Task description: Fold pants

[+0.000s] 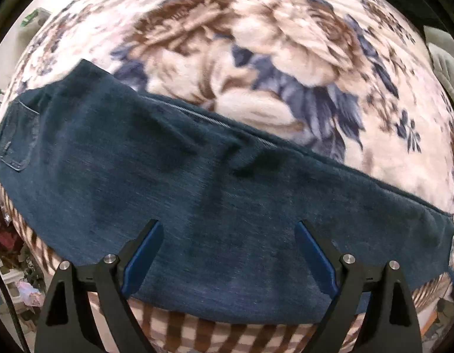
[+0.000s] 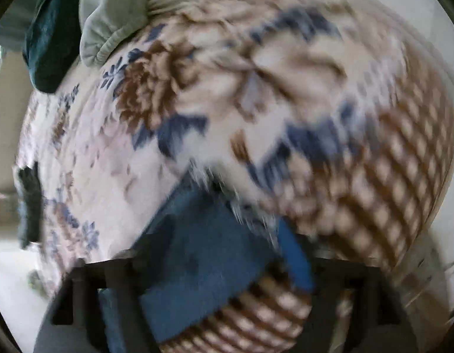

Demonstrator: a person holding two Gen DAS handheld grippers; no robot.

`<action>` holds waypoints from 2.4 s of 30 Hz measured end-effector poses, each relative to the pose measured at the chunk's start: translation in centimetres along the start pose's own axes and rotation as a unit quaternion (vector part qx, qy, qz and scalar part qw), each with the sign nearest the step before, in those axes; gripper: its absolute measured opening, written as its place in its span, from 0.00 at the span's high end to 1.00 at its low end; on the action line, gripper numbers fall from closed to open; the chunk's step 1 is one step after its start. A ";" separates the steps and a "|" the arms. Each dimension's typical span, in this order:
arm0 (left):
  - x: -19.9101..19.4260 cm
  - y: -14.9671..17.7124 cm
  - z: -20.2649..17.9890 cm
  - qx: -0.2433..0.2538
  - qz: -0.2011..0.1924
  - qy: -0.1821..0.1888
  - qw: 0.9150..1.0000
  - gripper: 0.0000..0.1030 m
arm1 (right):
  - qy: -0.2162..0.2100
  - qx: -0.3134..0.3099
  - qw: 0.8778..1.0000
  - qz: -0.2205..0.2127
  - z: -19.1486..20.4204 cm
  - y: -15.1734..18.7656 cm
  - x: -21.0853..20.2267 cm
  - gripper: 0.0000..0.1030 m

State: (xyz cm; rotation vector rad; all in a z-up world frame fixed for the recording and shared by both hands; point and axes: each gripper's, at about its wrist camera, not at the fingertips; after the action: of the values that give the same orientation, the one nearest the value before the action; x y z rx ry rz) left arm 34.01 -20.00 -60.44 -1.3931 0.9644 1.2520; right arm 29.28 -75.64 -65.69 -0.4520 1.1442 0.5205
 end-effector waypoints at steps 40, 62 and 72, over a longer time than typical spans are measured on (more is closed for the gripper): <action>-3.4 -0.3 19.5 -0.080 -0.003 0.011 0.997 0.00 | -0.118 -0.165 0.974 -0.100 20.6 19.8 -2.2 0.93; -6.5 -3.3 34.8 -0.102 -0.055 0.018 0.993 0.00 | -0.118 -0.347 0.925 0.098 37.4 50.0 7.5 0.23; -0.6 -4.9 22.8 -0.011 0.023 0.076 0.997 0.15 | 0.004 -0.222 0.973 0.064 24.2 37.6 3.3 0.23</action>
State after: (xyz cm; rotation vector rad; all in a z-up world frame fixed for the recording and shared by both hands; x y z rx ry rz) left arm 34.12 3.24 -58.60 -1.5080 1.0941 1.2065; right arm 25.48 -31.02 -63.06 -0.7696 1.0663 0.8951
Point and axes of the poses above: each gripper's, at about its wrist camera, not at the fingertips, and x roughly the way its jaws point, z to its left, y to its underside, and after that the axes turned 5 degrees about -z, right-handed
